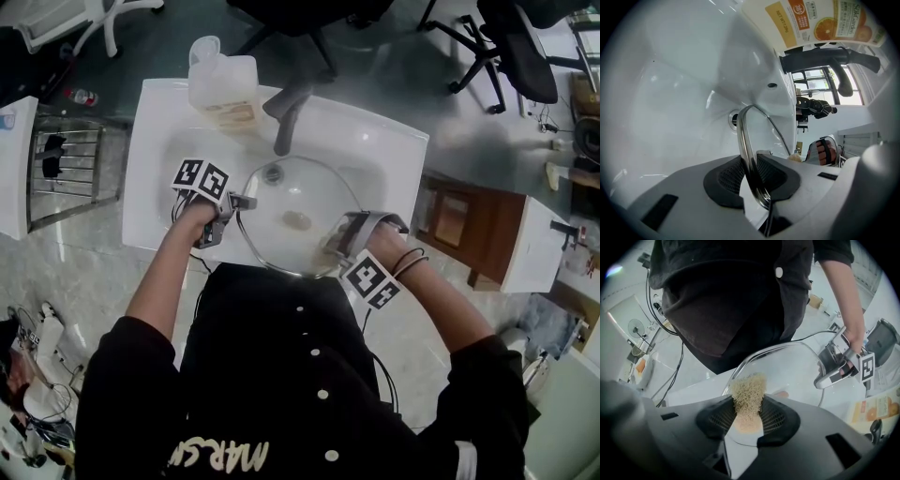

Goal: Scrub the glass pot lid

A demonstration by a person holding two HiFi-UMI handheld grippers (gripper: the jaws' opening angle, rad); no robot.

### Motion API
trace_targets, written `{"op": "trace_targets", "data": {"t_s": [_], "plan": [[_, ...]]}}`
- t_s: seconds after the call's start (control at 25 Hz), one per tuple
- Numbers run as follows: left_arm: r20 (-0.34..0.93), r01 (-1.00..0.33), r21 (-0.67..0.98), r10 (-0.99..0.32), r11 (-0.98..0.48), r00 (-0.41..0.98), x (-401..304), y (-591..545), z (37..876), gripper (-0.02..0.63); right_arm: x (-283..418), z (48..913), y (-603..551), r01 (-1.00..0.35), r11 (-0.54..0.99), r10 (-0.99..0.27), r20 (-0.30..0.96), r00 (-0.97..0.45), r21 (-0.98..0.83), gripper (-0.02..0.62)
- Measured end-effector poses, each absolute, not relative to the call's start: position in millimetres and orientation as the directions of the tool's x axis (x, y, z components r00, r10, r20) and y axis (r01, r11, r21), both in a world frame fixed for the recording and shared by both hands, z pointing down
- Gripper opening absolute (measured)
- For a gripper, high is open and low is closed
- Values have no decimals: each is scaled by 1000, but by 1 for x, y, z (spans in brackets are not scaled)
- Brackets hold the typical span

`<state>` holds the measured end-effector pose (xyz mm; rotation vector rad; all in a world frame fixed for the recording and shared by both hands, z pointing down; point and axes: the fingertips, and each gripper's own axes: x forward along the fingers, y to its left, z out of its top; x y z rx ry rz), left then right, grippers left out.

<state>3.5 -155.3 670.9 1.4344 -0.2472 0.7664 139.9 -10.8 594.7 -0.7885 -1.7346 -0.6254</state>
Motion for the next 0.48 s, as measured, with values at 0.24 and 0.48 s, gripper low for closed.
{"op": "trace_targets", "data": {"t_s": [0.24,0.48], "plan": [[579,-600,799,330,-48,745,3,-155,670,98,142,595,-13,728,684,191,956,-224,34,152],[596,-585,797,349,-149,723,4,-152,668,112,132,591,-26,591,790,57,941,-334,162,153]]}}
